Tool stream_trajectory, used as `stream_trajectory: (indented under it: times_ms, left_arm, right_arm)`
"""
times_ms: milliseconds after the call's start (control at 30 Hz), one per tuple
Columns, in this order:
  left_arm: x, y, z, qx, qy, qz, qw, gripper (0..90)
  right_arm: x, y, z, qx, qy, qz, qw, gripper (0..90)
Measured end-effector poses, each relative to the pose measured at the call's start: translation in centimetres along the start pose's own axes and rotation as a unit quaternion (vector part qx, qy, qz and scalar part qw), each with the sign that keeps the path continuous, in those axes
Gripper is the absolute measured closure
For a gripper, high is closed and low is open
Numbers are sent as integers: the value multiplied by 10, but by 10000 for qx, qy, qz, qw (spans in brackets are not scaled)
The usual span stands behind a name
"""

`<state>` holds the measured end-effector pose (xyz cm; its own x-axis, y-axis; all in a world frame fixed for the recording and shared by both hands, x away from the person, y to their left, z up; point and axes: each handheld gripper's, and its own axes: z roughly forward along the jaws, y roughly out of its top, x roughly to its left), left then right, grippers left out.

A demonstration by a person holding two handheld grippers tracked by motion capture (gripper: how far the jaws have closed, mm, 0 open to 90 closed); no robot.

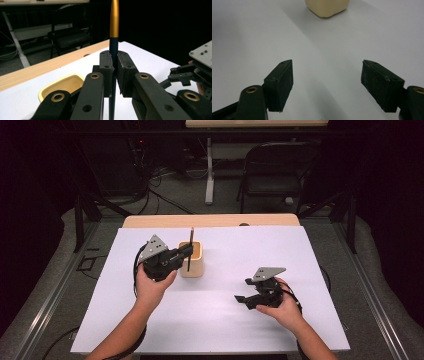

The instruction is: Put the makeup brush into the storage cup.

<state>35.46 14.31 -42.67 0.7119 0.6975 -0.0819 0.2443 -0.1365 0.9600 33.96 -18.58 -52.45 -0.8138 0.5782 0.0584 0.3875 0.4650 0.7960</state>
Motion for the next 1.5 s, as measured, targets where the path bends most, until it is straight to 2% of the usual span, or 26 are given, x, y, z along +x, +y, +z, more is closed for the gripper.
stream_trajectory:
  times_ms: [67, 267, 733, 1067, 1467, 1500]
  left_arm:
    - [1, 1, 1, -44, 45, 6, 10000, 831]
    - [8, 4, 6, -133, 87, 27, 9999, 831]
    - [25, 6, 23, -199, 261, -42, 9995, 831]
    - [37, -3, 31, -229, 341, -146, 9991, 831]
    - [43, -10, 39, -209, 375, -183, 9989, 831]
    - [43, -10, 40, -226, 433, -179, 9986, 831]
  right_arm:
    - [0, 0, -2, -84, -21, -9, 10000, 256]
    - [0, -1, -7, -332, 37, 181, 9993, 256]
    - [-3, -8, -4, -332, 93, 318, 9989, 256]
    - [-4, -9, -4, -336, 134, 346, 9987, 256]
    - [-5, -12, -4, -359, 162, 412, 9984, 257]
    - [-5, -12, -4, -361, 164, 405, 9984, 257]
